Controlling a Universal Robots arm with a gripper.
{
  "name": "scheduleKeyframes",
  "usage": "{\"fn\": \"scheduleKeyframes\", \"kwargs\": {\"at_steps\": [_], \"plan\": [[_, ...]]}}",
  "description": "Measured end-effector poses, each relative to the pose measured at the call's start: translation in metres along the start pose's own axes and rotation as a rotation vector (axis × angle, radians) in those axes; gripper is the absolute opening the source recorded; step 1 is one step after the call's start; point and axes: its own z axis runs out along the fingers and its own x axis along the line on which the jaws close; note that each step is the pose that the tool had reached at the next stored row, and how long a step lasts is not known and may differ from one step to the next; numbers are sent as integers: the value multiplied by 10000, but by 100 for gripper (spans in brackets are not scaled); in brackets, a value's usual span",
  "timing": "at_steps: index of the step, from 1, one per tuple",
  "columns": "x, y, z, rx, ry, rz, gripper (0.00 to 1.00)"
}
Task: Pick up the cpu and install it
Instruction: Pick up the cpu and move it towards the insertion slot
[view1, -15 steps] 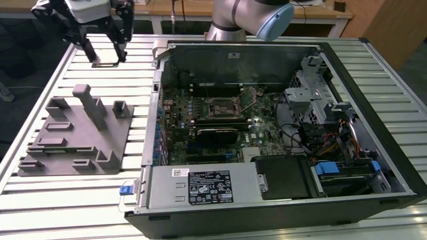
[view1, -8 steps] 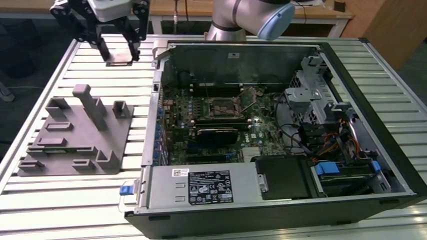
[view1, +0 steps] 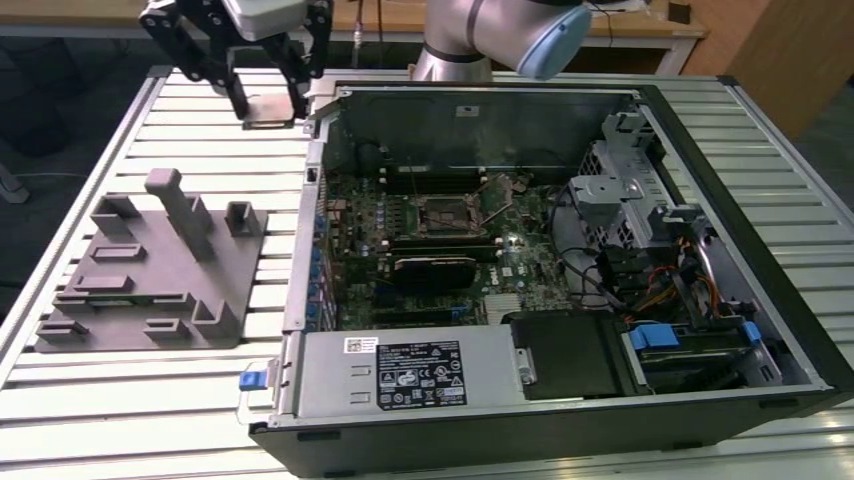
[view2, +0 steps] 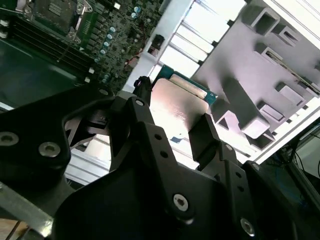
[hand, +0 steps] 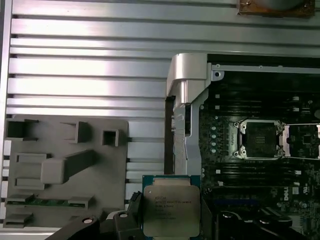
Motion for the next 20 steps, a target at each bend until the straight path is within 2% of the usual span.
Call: {"fn": "scheduleKeyframes", "kwargs": {"at_steps": [9,13,20], "plan": [[-289,37,33,0,1,0,55],[-457,46,87,-1,16,1,55],[-702,55,220,0,51,4,55]]}}
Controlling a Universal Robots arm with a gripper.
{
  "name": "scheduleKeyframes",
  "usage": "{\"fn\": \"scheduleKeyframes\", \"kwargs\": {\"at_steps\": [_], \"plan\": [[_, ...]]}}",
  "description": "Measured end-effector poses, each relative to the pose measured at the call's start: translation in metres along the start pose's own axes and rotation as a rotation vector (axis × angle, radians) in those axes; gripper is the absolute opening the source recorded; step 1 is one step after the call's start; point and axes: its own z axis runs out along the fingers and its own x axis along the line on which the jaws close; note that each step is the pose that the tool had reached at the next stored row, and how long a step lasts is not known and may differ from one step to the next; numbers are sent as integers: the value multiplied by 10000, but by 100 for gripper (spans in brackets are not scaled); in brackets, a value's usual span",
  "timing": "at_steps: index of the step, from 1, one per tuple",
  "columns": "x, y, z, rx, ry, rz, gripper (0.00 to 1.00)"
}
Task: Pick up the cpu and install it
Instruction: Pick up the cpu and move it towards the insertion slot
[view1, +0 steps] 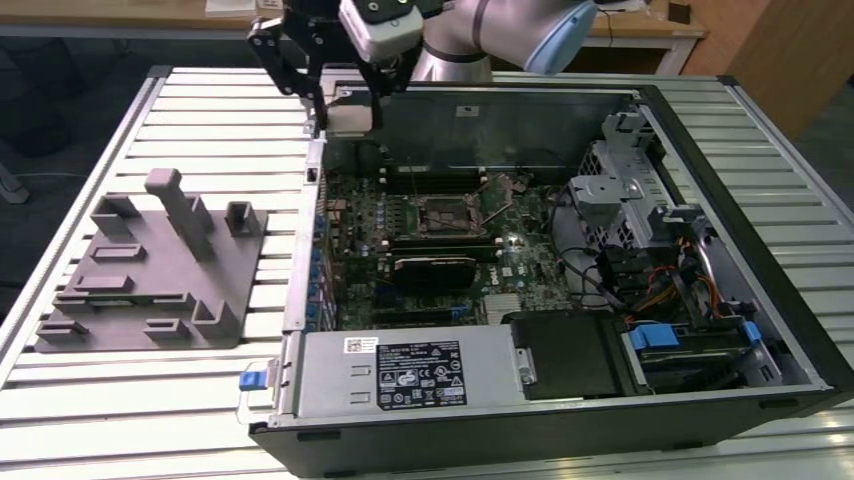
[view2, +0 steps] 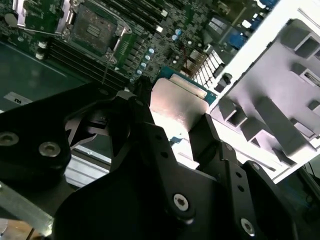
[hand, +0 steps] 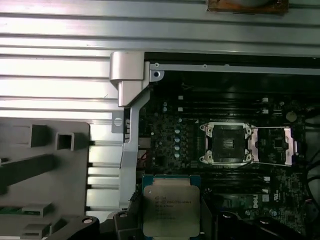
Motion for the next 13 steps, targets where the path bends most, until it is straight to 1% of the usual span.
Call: {"fn": "scheduleKeyframes", "kwargs": {"at_steps": [8,13], "plan": [[-323,0,140,0,40,2,55],[-491,-4,226,0,55,3,55]]}}
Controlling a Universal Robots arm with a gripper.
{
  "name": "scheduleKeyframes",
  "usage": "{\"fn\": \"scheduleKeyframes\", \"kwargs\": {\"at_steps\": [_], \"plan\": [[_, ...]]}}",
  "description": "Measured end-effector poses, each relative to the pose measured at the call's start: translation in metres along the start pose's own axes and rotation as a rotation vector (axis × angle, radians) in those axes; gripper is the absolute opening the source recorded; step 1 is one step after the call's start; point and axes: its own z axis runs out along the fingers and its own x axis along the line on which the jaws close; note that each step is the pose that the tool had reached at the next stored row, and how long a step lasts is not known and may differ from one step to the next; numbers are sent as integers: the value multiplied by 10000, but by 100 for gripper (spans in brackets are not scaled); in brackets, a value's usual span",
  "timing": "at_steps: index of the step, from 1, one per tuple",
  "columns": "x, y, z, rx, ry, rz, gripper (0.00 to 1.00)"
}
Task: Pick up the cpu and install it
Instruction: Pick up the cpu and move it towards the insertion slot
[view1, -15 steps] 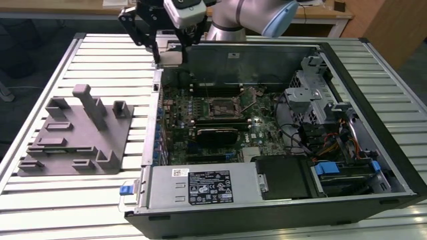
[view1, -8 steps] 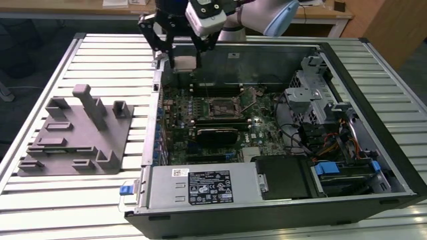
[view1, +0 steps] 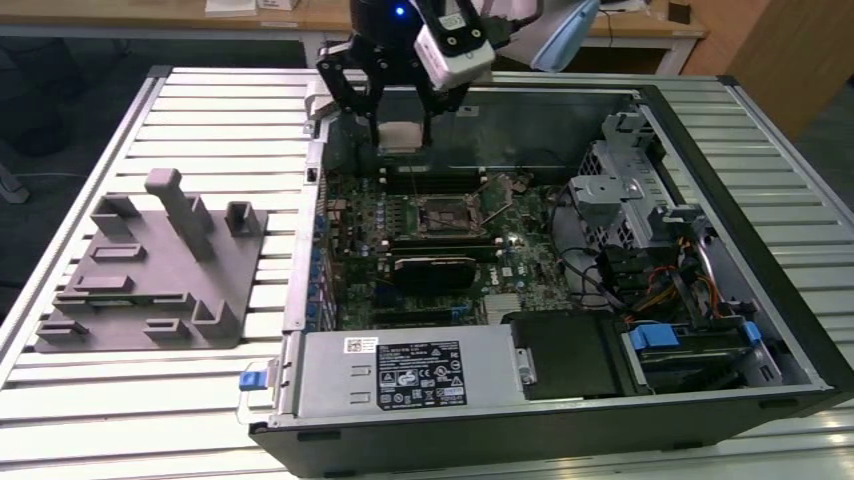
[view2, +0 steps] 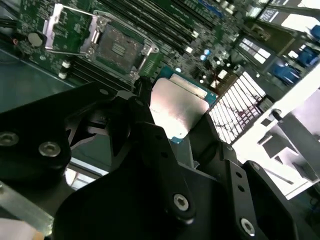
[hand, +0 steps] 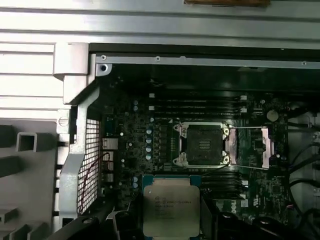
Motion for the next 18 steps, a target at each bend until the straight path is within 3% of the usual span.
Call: {"fn": "scheduleKeyframes", "kwargs": {"at_steps": [12,18], "plan": [[-281,-10,198,0,10,0,55],[-377,5,310,9,34,1,55]]}}
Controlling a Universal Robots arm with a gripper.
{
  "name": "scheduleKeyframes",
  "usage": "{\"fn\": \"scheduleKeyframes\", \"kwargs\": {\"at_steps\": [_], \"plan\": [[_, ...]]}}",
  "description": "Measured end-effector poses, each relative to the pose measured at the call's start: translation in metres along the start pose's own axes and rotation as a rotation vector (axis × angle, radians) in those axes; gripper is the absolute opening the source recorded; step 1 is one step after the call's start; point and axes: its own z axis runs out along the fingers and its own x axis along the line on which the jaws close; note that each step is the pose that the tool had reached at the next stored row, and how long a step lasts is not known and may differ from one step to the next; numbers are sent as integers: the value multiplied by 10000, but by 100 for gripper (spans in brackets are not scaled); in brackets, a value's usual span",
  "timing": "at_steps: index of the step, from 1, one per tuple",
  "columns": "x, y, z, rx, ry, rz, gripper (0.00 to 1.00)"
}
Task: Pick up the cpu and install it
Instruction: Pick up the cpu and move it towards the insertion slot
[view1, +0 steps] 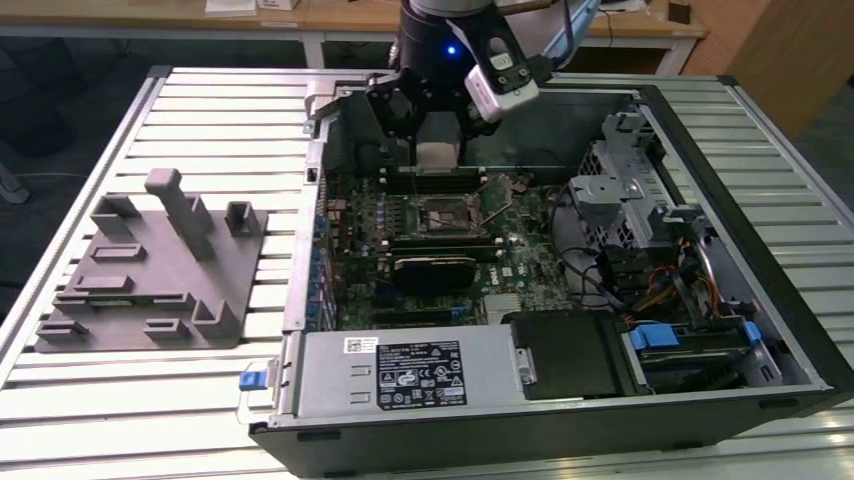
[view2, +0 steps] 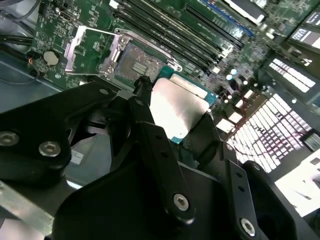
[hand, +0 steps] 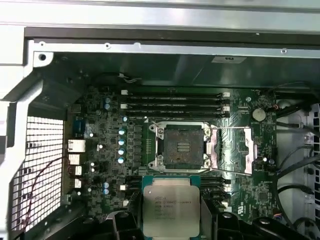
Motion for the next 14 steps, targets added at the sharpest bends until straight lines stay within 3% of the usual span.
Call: {"fn": "scheduleKeyframes", "kwargs": {"at_steps": [14], "plan": [[-107,128,266,16,46,-1,55]]}}
